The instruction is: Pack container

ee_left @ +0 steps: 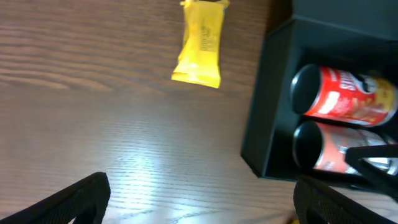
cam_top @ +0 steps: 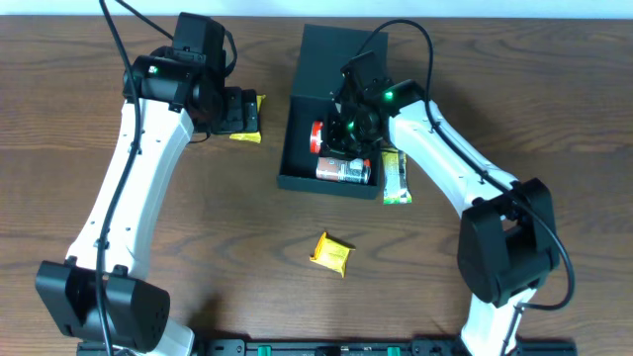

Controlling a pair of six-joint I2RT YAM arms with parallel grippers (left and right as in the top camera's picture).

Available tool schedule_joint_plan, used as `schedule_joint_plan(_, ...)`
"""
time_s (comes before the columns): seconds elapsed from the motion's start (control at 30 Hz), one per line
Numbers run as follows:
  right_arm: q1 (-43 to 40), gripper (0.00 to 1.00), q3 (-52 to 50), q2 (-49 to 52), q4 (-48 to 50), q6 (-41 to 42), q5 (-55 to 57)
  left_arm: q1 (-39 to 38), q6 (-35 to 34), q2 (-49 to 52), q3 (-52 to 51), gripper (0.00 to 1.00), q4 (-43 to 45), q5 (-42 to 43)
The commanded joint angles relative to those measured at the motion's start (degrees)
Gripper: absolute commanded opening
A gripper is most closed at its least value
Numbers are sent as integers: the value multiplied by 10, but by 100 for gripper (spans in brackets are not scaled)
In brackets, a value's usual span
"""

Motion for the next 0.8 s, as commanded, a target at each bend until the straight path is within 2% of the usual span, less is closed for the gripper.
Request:
schedule_joint_plan(0.0,8,2,9,0,-2,-8,23,3,2,14,-1,95,8,31)
schedule_joint_plan(0.2,5,2,9,0,-12,-14,31,-10,11,71,-1,98,26,30)
schedule_joint_plan(0.33,-13,2,11,0,-23,-14,31,-12,12,132,-1,99,85,23)
schedule_joint_plan(0.43,-37,11,21,0,-47,-39,13,-12,29,170,-1,99,127,5)
schedule_joint_plan(0.5,-51,11,29,0,-62,-47,2,-13,38,188,-1,100,142,-20)
schedule_joint_plan(0.6,-59,1,30,0,-60,-48,-18,-13,50,202,-1,99,153,-41)
schedule_joint_plan(0.77,-22,1,29,0,9,-4,-21,-13,52,203,-1,98,156,-35)
